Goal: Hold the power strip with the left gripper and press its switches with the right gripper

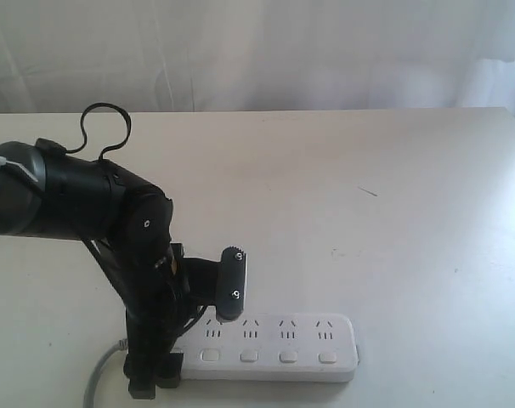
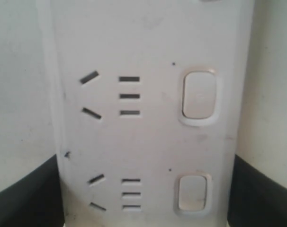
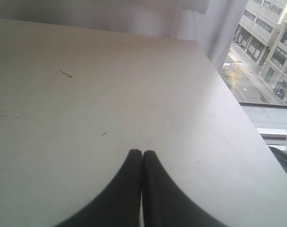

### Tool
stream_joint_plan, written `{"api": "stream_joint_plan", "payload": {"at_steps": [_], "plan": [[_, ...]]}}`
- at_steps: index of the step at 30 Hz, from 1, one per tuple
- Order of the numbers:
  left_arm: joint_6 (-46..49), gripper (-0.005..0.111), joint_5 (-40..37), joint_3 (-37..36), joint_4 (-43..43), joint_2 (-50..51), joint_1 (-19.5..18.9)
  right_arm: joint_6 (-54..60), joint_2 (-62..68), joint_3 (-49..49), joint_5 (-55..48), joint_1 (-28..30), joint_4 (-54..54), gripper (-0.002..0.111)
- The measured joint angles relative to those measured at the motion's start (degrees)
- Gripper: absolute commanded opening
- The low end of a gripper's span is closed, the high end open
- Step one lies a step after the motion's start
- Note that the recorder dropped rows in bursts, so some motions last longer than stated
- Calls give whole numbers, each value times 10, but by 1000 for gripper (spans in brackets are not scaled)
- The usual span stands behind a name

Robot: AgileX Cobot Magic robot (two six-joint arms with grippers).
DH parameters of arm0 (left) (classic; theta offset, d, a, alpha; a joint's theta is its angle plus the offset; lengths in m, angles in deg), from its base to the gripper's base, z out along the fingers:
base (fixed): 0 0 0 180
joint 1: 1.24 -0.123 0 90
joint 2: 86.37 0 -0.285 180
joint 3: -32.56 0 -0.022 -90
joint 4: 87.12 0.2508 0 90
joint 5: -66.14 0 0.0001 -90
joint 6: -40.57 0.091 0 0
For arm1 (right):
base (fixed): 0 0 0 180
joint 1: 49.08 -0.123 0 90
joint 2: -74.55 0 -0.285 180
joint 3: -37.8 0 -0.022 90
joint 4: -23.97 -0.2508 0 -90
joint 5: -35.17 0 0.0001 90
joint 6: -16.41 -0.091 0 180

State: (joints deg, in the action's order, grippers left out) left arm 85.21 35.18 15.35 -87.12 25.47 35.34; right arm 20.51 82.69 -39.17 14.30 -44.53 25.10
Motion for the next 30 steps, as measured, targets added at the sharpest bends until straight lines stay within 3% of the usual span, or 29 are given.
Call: {"api": "stream_joint_plan", "payload": {"at_steps": [2,9,24,26,27,30], "plan": [[-12,105,4,0,0,1,0,0,0,0,0,0,0,0],[-35,105,22,1,7,5,-1,0,0,0,0,0,0,0],[-1,104,-19,12,-3,24,-1,0,0,0,0,0,0,0],[-1,94,-19,12,-3,24,-1,0,0,0,0,0,0,0],[-1,82,-19,12,-3,24,-1,0,0,0,0,0,0,0],[-18,25,-17,12,0,24,-1,0,0,0,0,0,0,0]]}}
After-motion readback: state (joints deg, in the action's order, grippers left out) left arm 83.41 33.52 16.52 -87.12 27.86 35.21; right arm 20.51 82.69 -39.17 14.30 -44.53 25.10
